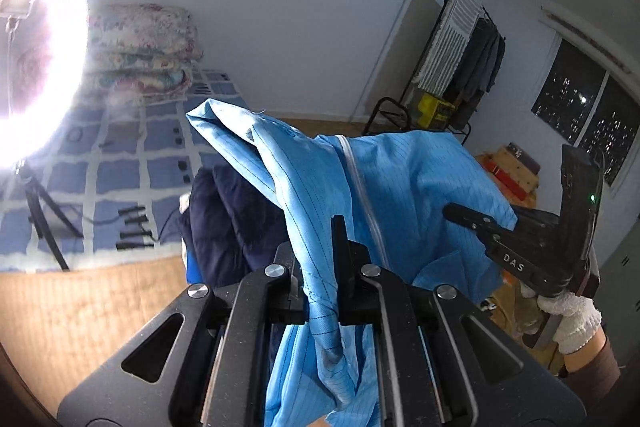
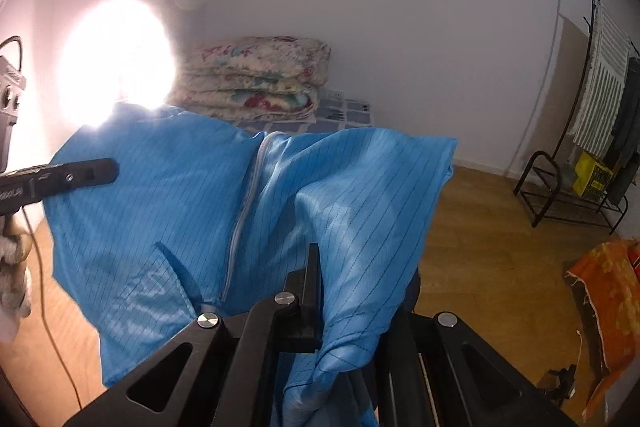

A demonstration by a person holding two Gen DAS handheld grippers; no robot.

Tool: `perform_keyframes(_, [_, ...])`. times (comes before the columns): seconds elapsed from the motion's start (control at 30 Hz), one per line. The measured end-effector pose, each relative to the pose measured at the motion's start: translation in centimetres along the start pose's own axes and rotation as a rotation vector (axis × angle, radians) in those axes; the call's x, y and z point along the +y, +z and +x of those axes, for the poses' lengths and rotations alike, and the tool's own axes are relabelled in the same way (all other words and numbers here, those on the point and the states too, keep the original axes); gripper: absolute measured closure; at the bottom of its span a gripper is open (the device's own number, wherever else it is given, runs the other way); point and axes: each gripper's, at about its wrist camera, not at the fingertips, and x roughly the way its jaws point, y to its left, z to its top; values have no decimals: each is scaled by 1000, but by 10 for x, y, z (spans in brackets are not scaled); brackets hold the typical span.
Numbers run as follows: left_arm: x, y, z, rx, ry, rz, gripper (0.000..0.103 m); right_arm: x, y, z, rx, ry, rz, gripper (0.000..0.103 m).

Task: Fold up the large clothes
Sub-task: 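Lift the folded jacket with both tools and carry it onto the dark clothes stack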

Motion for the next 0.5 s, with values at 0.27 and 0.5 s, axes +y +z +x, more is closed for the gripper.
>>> perform_keyframes(0.27, [29,-15,64,43,43,-33,98,-32,-14,62,29,16,48,101])
perform_keyframes(0.5, [69,-34,88,62,77,-104,98,-63,-38,96,68,6,107,100])
